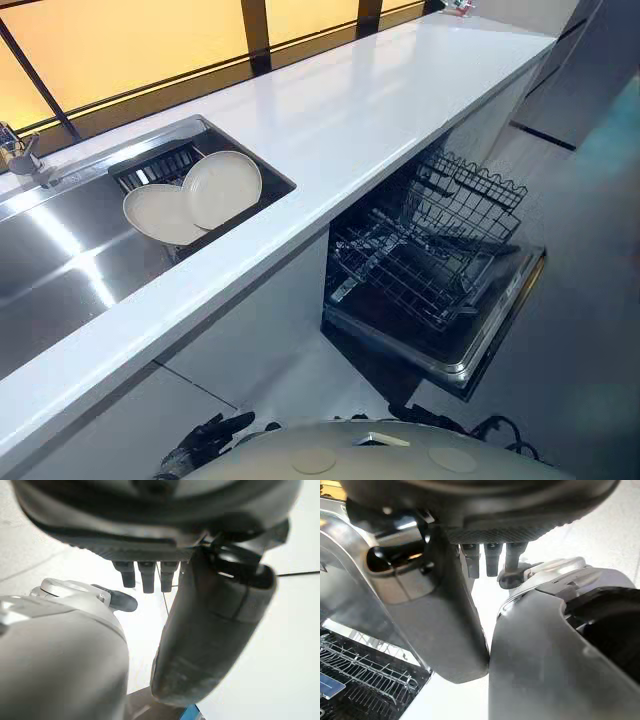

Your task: Pick up plates and place into dishwasher.

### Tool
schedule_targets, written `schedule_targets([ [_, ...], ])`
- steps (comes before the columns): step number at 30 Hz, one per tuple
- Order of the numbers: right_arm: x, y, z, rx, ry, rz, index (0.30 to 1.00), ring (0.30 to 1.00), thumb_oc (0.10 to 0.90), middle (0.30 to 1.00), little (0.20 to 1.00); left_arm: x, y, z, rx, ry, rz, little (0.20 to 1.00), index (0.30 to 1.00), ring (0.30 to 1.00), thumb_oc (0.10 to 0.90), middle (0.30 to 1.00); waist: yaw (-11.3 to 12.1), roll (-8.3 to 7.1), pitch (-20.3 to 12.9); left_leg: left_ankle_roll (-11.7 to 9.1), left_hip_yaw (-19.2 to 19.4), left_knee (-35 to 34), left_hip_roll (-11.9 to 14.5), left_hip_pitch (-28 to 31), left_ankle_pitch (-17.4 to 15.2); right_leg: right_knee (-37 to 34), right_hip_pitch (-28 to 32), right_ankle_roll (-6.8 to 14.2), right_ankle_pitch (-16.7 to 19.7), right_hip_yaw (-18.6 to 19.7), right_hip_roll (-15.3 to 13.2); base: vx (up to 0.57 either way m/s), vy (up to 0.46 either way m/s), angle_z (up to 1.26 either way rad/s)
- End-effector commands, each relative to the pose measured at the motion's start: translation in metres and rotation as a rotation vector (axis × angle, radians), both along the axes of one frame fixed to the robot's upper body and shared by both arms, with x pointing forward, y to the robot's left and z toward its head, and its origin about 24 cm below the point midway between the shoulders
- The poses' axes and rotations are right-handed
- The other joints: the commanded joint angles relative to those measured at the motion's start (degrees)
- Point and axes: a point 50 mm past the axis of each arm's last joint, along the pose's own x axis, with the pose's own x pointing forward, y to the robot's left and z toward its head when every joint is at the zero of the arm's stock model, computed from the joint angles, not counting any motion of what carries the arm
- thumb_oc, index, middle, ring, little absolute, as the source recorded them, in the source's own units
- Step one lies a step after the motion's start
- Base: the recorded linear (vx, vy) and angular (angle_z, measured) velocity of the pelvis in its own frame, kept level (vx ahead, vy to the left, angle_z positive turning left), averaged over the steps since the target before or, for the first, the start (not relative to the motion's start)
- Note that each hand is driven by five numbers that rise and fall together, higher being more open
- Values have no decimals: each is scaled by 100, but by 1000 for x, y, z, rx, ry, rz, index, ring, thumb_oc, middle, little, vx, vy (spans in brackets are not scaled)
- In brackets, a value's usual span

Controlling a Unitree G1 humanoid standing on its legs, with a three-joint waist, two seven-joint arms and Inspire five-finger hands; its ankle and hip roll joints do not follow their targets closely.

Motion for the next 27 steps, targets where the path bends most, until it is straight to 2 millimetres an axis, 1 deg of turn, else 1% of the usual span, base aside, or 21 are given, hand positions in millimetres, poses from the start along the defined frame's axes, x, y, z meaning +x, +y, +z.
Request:
schedule_targets([
  [1,11,1,1,-2,2,54,900,900,800,900,900,27,0,3,22,-99,17,900,900,900,800,900,11,109,103,153,152,62,-385,2,-521,566,-84,345,-694,191,129,-449,188,58],
  [4,13,1,1,-3,0,55,900,900,800,900,900,28,-2,3,-15,-129,49,900,900,900,800,900,13,118,109,155,147,61,-388,0,-521,566,-86,343,-695,198,128,0,0,0],
  [7,15,0,1,-5,-2,55,900,900,800,900,900,30,-7,3,-105,-165,113,900,900,900,800,900,12,130,127,154,140,63,-389,-2,-515,577,-96,344,-690,207,126,0,0,0],
  [9,16,-2,2,-8,0,58,900,900,800,900,900,36,-8,5,-181,-259,200,900,900,900,800,900,5,138,136,149,136,61,-392,11,-520,575,-91,347,-688,223,130,0,0,0],
  [10,17,-3,2,-10,0,61,900,900,800,900,900,41,-8,7,-221,-322,239,900,900,900,800,900,4,146,142,143,136,60,-392,14,-522,572,-88,346,-689,234,133,0,0,0],
  [12,20,-7,4,-17,-5,65,900,900,800,900,900,58,-10,13,-320,-460,303,900,900,900,800,900,2,175,179,138,143,61,-390,7,-510,583,-97,350,-686,255,135,-22,37,0],
  [14,24,-11,6,-26,-10,69,900,900,800,900,900,82,-15,23,-416,-607,290,900,900,900,800,900,4,213,208,143,149,52,-385,-10,-495,598,-120,356,-677,264,132,-30,36,1],
  [15,25,-13,6,-28,-12,71,900,900,800,900,900,94,-18,29,-459,-664,247,900,900,900,800,900,6,231,214,147,146,46,-385,-17,-489,602,-130,357,-673,269,131,0,0,0],
  [16,25,-15,7,-30,-13,72,900,900,800,900,900,101,-20,33,-480,-699,223,900,900,900,800,900,8,243,214,150,143,43,-385,-23,-486,604,-137,358,-671,268,129,0,0,0],
  [17,26,-17,7,-32,-15,73,900,900,800,900,900,113,-24,40,-521,-755,150,900,900,900,800,900,14,266,215,155,131,42,-387,-35,-480,608,-146,360,-668,266,128,0,0,0],
  [18,26,-20,8,-36,-17,74,900,900,800,900,900,129,-30,52,-539,-841,-28,900,900,900,800,900,22,304,215,166,110,42,-392,-55,-471,622,-167,365,-666,260,127,0,0,0],
  [19,27,-20,9,-37,-18,75,900,900,800,900,900,134,-32,56,-544,-864,-69,900,900,900,800,900,27,314,215,170,103,42,-393,-61,-470,621,-171,368,-664,257,126,0,0,0],
  [20,27,-21,9,-40,-19,82,900,900,800,900,900,142,-37,63,-554,-894,-167,900,900,900,800,900,27,334,217,174,96,42,-395,-68,-465,626,-175,373,-664,247,124,0,0,0],
  [21,28,-22,9,-43,-20,89,900,900,800,900,900,150,-42,70,-541,-919,-311,900,900,900,800,900,28,356,214,182,91,42,-398,-77,-464,632,-181,378,-669,248,123,-13,30,1],
  [22,29,-22,10,-46,-22,93,900,900,800,900,900,159,-48,81,-542,-949,-479,900,900,900,800,900,22,379,216,190,92,42,-398,-82,-464,635,-184,386,-673,246,124,-19,34,0],
  [23,31,-23,10,-51,-25,102,900,900,800,900,900,176,-57,100,-589,-1003,-622,900,900,900,800,900,7,408,227,198,86,42,-398,-89,-454,639,-185,394,-674,232,121,0,0,0],
  [24,32,-23,10,-52,-25,104,900,900,800,900,900,179,-58,106,-606,-1015,-656,900,900,900,800,900,8,412,229,199,86,42,-398,-88,-454,641,-183,395,-677,228,119,0,0,0],
  [25,33,-23,11,-56,-26,107,900,900,800,900,900,191,-65,126,-680,-1074,-734,900,900,900,800,900,8,429,231,207,82,42,-400,-89,-456,652,-181,394,-692,222,118,0,0,0],
  [27,34,-22,11,-60,-27,104,900,900,800,900,900,212,-88,179,-860,-1203,-860,900,900,900,800,900,6,452,242,227,76,42,-398,-92,-457,672,-175,392,-712,204,115,0,0,0],
])
